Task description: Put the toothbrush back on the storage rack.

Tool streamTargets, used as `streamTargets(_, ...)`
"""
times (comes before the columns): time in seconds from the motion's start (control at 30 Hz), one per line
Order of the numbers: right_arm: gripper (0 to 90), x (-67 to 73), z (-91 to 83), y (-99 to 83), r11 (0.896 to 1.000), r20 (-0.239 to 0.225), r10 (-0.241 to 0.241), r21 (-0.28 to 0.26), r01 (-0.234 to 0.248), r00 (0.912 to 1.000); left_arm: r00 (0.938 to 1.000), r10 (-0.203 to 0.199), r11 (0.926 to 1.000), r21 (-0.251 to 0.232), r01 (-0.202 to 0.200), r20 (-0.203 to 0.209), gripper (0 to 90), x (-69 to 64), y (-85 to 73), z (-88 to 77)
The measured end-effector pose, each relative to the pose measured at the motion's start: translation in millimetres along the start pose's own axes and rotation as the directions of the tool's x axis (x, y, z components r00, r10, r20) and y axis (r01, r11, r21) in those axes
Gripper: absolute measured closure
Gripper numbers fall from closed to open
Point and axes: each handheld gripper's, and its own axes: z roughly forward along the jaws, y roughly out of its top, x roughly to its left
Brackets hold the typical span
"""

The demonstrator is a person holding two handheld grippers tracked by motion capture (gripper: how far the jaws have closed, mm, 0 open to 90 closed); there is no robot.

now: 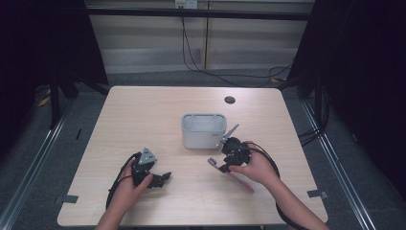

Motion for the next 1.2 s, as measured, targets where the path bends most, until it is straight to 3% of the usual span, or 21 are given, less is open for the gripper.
streamTargets(0.4, 64.9, 3.0, 9.4, 4.9, 1.0, -0.014, -0.02, 0.021, 0.02, 0.9997, 1.0, 0.0, 1.0, 0.0, 0.0, 0.0, 13.7, 0.0, 0.0, 0.0)
streamTargets(1.2, 74.3, 7.0, 22.9, 13.0, 0.992, 0.026, -0.056, 0.11, 0.053, 0.9981, 1.0, -0.001, 1.0, 0.0, 0.001, 0.001, 13.7, -0.1, -0.1, 0.0)
